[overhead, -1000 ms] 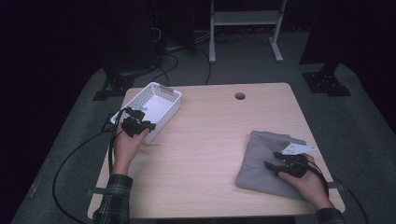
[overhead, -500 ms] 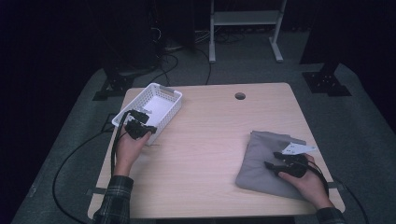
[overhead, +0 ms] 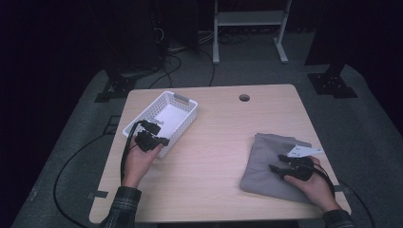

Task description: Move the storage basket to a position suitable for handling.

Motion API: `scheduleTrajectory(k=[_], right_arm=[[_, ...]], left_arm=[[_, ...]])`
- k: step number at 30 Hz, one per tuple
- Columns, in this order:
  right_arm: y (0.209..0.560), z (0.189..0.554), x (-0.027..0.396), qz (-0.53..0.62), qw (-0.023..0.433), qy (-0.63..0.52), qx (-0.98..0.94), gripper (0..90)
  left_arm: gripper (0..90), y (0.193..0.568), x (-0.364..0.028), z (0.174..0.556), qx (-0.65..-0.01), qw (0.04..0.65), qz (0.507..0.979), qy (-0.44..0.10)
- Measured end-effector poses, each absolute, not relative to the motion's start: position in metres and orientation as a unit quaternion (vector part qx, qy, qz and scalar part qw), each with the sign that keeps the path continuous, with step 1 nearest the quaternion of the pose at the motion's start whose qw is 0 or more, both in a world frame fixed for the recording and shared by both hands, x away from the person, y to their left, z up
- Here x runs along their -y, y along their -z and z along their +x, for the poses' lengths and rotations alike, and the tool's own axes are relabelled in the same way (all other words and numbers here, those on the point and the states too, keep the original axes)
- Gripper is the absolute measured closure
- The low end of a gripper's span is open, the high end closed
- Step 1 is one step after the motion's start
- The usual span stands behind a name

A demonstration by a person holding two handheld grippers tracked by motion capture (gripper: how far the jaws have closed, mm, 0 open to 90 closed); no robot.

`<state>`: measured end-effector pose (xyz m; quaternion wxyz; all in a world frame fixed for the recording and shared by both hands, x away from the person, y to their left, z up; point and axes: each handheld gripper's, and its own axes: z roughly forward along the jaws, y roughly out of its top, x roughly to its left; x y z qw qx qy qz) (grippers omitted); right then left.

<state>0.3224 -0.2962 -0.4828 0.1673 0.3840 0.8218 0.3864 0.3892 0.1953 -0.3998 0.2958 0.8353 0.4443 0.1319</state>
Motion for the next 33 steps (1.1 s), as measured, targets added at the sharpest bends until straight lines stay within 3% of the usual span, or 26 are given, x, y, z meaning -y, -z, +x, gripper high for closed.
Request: scheduleTrajectory(k=[20,33], right_arm=[[0.483,0.323,0.296,0.382,0.167,-0.386,-0.823,38.2],[0.483,0.323,0.296,0.382,0.167,-0.386,-0.823,38.2]], left_arm=[[83.4,0.4,-0.132,0.326,-0.39,0.297,0.864,-0.114],[81.9,0.406,-0.108,0.314,-0.358,0.295,0.881,-0.095]])
